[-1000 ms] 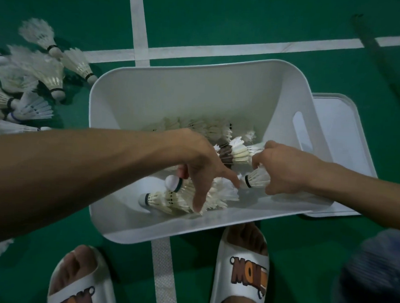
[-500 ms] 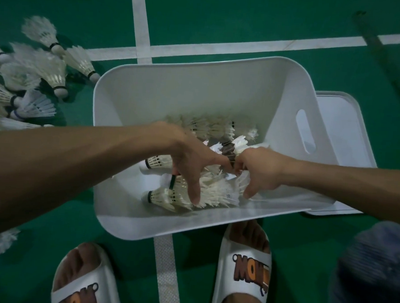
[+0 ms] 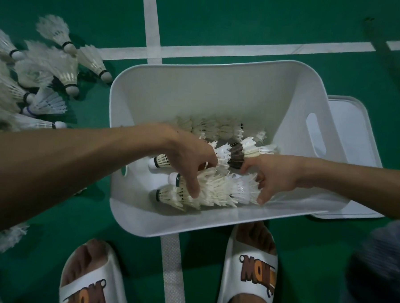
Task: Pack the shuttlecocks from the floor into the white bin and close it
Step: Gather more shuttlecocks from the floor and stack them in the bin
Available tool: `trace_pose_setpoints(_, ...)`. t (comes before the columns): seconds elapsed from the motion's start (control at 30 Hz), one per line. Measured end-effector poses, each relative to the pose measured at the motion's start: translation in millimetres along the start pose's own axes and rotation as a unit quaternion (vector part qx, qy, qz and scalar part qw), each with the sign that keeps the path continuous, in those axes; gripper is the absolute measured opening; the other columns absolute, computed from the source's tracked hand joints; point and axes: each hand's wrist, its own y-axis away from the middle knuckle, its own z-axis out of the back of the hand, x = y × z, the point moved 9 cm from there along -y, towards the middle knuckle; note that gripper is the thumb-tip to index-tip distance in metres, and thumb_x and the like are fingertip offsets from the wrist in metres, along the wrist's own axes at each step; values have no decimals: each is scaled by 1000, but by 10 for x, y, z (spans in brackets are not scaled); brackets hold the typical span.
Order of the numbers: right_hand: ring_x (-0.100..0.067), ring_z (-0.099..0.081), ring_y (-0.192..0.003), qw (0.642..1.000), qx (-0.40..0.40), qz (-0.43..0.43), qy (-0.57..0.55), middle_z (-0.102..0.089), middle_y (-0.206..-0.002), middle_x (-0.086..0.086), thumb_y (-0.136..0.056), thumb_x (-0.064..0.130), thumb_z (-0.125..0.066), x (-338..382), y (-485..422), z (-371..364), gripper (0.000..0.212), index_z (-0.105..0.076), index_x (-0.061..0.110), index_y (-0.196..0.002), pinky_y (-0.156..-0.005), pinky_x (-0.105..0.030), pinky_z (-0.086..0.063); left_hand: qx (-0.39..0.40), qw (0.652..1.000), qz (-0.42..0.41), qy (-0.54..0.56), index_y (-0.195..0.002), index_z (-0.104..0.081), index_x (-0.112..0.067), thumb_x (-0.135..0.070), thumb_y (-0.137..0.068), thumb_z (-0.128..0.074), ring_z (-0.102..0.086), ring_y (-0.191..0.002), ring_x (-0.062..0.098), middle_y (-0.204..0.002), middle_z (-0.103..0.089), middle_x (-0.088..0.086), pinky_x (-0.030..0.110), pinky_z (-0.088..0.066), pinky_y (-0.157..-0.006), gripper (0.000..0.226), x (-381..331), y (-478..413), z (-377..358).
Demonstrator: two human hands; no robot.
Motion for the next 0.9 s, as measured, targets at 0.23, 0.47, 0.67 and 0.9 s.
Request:
trace_pose_setpoints(0.23, -20, -59, -106, 995, -48, 18, 80, -54, -129, -2, -69, 16, -84, 112, -57, -13, 73, -49, 20, -133, -76, -25, -47, -16, 999, -25, 26, -114, -51, -26, -42, -74, -77, -57, -84, 9, -106, -60, -5, 22, -40, -64, 51, -67, 18, 23)
trace_pose_setpoints(0.47, -23, -64, -104, 996, -19, 16, 90, -59, -126, -3, -66, 28, -86, 48, 85, 129, 74, -50, 25, -131, -84, -34, -54, -38, 998, -31, 44, -128, -47, -26, -24, -80, -75, -59, -90, 10, -104, -62, -6, 20, -47, -72, 56, -127, 13, 101)
trace_pose_setpoints(0.67, -5, -65, -90, 995, -77, 57, -5, -64, -114, 8, -61, 39, -86, 68, 369, 563, 61, -58, 30, -114, -76, -23, -52, -98, 990, -39, 99, -115, -53, -24, -34, -79, -75, -61, -85, 7, -95, -62, -12, 26, -52, -77, 43, -176, -17, 247)
trace_pose_setpoints(0.9, 0, -65, -84, 983, -125, 138, 3, -57, -99, 23, -66, 25, -87, 284, 485, 585, 55, -55, 30, -111, -71, -14, -53, -213, 964, -55, 148, -109, -56, -21, -42, -78, -74, -63, -83, 7, -97, -66, -8, 28, -53, -77, 41, -284, -89, 401)
